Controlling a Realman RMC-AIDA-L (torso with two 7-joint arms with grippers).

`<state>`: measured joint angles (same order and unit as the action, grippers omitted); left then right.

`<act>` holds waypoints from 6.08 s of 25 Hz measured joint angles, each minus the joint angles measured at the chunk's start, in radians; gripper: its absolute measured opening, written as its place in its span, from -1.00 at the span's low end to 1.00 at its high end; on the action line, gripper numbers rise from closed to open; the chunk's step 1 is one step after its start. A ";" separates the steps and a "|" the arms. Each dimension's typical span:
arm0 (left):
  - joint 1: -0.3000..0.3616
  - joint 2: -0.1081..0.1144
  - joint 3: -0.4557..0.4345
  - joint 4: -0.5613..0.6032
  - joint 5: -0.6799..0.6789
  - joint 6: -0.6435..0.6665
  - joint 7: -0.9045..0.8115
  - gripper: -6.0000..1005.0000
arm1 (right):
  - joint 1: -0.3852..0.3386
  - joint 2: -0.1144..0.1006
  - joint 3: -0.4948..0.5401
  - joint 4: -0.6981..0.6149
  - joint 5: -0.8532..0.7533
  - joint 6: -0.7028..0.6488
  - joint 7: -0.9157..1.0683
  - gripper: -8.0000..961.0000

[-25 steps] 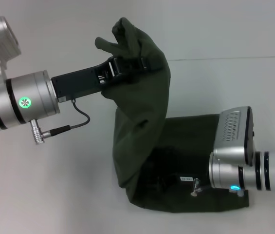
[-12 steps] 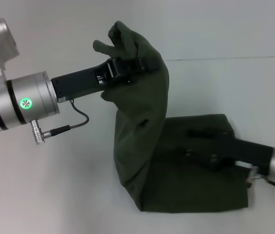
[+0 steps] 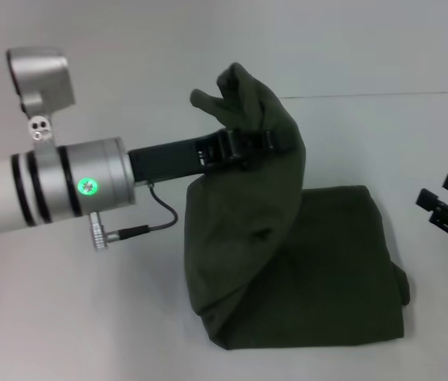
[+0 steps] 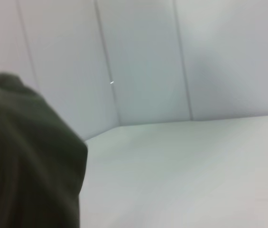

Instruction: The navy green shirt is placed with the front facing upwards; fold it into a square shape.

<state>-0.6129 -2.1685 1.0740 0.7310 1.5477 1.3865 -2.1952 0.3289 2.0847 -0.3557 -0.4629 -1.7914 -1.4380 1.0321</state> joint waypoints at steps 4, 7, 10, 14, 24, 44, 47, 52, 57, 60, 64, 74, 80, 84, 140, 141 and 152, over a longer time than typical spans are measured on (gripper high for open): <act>-0.039 -0.002 0.024 -0.073 -0.007 -0.054 0.040 -0.68 | -0.015 0.000 0.025 -0.001 0.000 -0.009 -0.003 0.38; -0.071 -0.005 0.026 -0.132 -0.007 -0.092 0.077 -0.68 | -0.019 0.000 0.027 -0.001 0.000 -0.010 -0.004 0.38; -0.106 -0.008 0.028 -0.198 -0.008 -0.134 0.120 -0.67 | -0.021 0.000 0.028 -0.001 0.000 -0.011 -0.005 0.38; -0.147 -0.008 0.034 -0.282 -0.027 -0.161 0.167 -0.66 | -0.023 0.000 0.030 -0.002 0.000 -0.012 -0.005 0.38; -0.173 -0.008 0.169 -0.362 -0.165 -0.196 0.227 -0.64 | -0.017 0.000 0.033 -0.004 0.000 -0.002 -0.007 0.38; -0.162 -0.008 0.285 -0.412 -0.273 -0.167 0.224 -0.37 | -0.005 -0.002 0.045 -0.014 0.000 0.005 -0.005 0.38; -0.145 -0.007 0.277 -0.391 -0.273 -0.150 0.236 -0.27 | -0.007 -0.009 0.042 -0.023 -0.003 -0.009 -0.001 0.38; -0.114 0.005 0.266 -0.321 -0.252 -0.128 0.279 0.33 | -0.013 -0.011 0.034 -0.094 -0.067 -0.118 0.003 0.38; -0.079 0.009 0.169 -0.274 -0.194 -0.105 0.314 0.71 | -0.001 0.003 0.032 -0.176 -0.207 -0.271 0.004 0.38; -0.068 0.009 0.122 -0.269 -0.183 -0.103 0.314 0.78 | 0.021 0.009 0.015 -0.174 -0.272 -0.270 0.016 0.38; -0.061 0.008 0.109 -0.260 -0.182 -0.099 0.319 0.82 | 0.041 0.012 -0.044 -0.131 -0.299 -0.185 0.032 0.39; -0.057 0.007 0.109 -0.259 -0.180 -0.093 0.323 0.82 | -0.004 0.009 -0.121 -0.066 -0.300 -0.024 0.017 0.39; -0.056 0.006 0.108 -0.258 -0.179 -0.092 0.324 0.82 | -0.045 0.007 -0.072 -0.056 -0.288 -0.023 -0.011 0.38; -0.056 0.006 0.107 -0.258 -0.179 -0.092 0.323 0.81 | -0.056 0.007 -0.012 -0.053 -0.288 -0.008 -0.012 0.38; -0.043 0.097 -0.160 -0.102 0.521 -0.002 -0.227 0.78 | 0.020 0.004 0.088 -0.111 0.008 -0.008 0.098 0.38; -0.049 0.097 -0.158 -0.111 0.523 -0.008 -0.228 0.78 | 0.022 0.004 0.088 -0.111 0.008 -0.009 0.098 0.38; -0.109 0.069 -0.157 -0.216 0.567 -0.142 -0.223 0.77 | 0.037 0.000 0.086 -0.117 0.004 -0.017 0.104 0.38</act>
<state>-0.7215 -2.0997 0.9172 0.5152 2.1142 1.2449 -2.4186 0.3663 2.0851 -0.2700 -0.5800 -1.7875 -1.4552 1.1358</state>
